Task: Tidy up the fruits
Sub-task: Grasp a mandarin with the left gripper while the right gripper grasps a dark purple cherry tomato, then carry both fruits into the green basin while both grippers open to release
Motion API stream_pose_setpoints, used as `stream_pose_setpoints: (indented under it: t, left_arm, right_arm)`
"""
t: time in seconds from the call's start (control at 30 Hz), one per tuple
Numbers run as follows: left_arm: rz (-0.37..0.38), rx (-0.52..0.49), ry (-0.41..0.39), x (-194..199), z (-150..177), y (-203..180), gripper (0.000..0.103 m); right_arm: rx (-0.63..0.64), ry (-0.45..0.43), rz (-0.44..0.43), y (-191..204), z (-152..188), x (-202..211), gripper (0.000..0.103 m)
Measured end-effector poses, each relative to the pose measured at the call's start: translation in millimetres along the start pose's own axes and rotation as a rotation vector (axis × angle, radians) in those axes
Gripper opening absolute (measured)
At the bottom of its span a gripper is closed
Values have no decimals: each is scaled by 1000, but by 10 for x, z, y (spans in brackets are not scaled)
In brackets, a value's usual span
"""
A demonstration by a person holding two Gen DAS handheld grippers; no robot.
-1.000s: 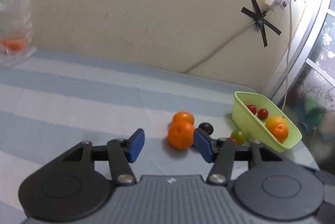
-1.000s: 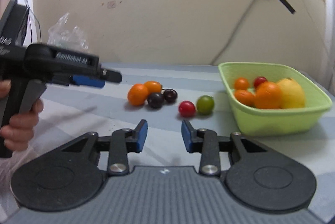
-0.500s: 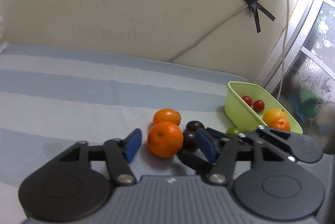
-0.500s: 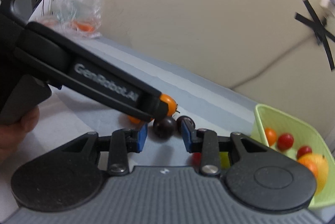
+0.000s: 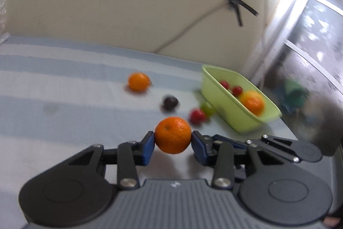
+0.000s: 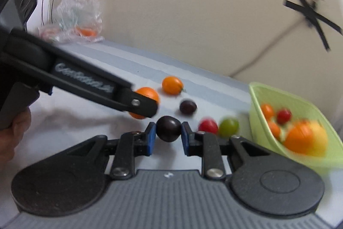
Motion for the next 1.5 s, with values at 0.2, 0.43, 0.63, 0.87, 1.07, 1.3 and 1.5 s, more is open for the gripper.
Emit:
stream_pose_setpoints:
  t: [0.2,0.43,0.63,0.87,1.07,1.3,1.5]
  left_arm:
    - [-18,-85,26,239,382,-280,39]
    - [-53,-198,25,272,585,-579,44]
    - [-117,-239,0,315,608,-611,57]
    - [-131,-269,10,238,599,-698,46]
    - [-102,-243,33,179,592,-722,39]
    - [39,-227,2,-72,6,-1023,39]
    - [91,-227,-11,-709,-675,-1338,39]
  right_arm:
    - [-150,30,32,-136,439,553,28]
    - [-180,30,55,-89,628,796,30]
    - [-160,23,65,-109,616,719,31]
    - [-195,29,39,-166,623,668,32]
    - [-198,14,29,-167,658,735,30]
    - [-276,-82,87,-582,506,886,30]
    - [-339,-177,207,-1286,231,886,30]
Point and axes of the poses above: each gripper's, at about its wrist camera, not at the fingertips, and x roughly against the way its jaws point, y to its left, z to its underside, the point moved 6 cm from there along -x, roughly the way its jaws point
